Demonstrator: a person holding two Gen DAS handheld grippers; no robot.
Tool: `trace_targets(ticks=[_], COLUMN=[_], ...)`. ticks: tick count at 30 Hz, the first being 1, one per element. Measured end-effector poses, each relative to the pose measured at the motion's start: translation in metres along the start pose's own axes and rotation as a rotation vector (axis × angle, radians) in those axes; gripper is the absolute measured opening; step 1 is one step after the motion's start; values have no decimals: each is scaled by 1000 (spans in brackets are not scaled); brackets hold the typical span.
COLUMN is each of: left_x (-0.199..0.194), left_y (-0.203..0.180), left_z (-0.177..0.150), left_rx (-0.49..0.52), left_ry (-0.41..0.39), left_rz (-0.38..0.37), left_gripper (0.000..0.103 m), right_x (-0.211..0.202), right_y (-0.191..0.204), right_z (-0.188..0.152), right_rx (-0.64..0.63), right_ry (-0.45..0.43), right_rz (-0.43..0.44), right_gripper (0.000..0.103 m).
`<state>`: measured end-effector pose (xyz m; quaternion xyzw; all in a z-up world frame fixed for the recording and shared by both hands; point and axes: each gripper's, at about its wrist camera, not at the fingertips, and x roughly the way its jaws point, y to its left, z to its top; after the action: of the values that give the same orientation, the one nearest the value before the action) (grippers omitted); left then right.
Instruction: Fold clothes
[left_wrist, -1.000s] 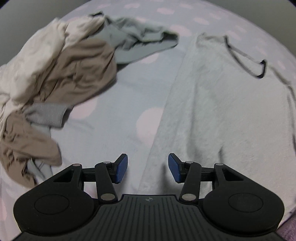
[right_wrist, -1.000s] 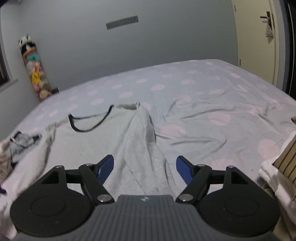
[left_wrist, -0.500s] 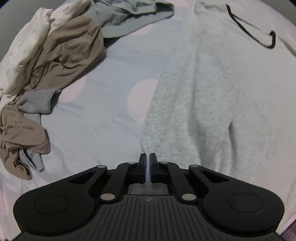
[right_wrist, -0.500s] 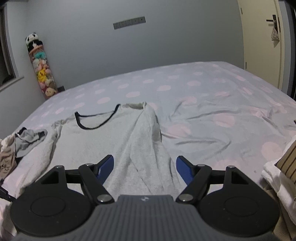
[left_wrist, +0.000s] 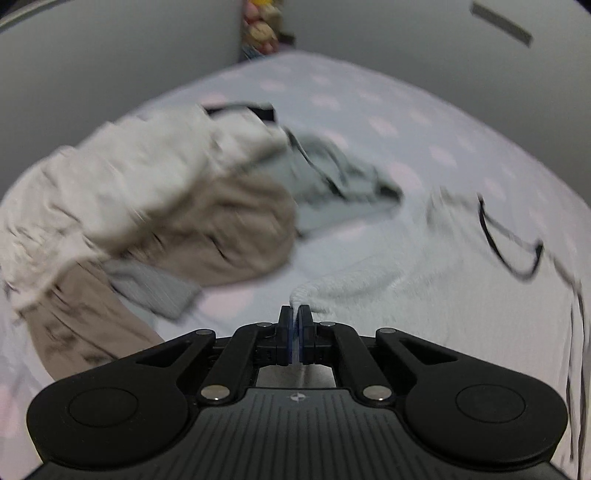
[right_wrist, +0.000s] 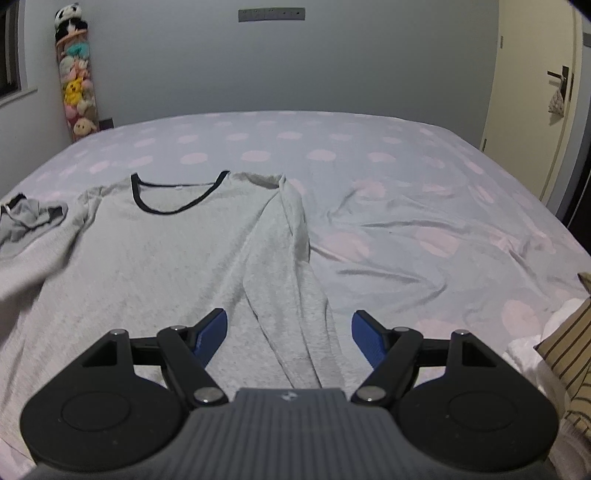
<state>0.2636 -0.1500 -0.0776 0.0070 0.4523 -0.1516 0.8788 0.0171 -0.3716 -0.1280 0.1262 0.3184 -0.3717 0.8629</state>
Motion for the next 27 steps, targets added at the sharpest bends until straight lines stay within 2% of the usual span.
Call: trace_targets(ticks=[3, 6, 10, 14, 18, 21, 24, 27], left_x=[-8, -11, 7, 35, 48, 44, 38, 35], left_y=[23, 49, 68, 75, 72, 62, 41, 15], left_z=[19, 38, 53, 56, 54, 52, 51, 48], left_rx=[-56, -92, -83, -70, -69, -65, -46, -8], left_ry=[-42, -82, -73, -37, -17, -29, -43, -49], left_rz=[4, 42, 103, 128, 147, 149, 112, 65], left_gripper=[1, 1, 1, 1, 3, 13, 18, 21], right_x=[4, 9, 14, 17, 21, 23, 26, 25], right_y=[5, 8, 12, 15, 14, 13, 9, -5], right_z=[0, 1, 2, 3, 5, 5, 8, 15], right_rx=[-24, -43, -62, -81, -74, -62, -29, 55], right_ry=[22, 41, 63, 80, 102, 117, 144, 164], right_rz=[-14, -25, -38, -49, -57, -58, -51, -14], right_gripper=[77, 77, 77, 77, 77, 77, 77, 77])
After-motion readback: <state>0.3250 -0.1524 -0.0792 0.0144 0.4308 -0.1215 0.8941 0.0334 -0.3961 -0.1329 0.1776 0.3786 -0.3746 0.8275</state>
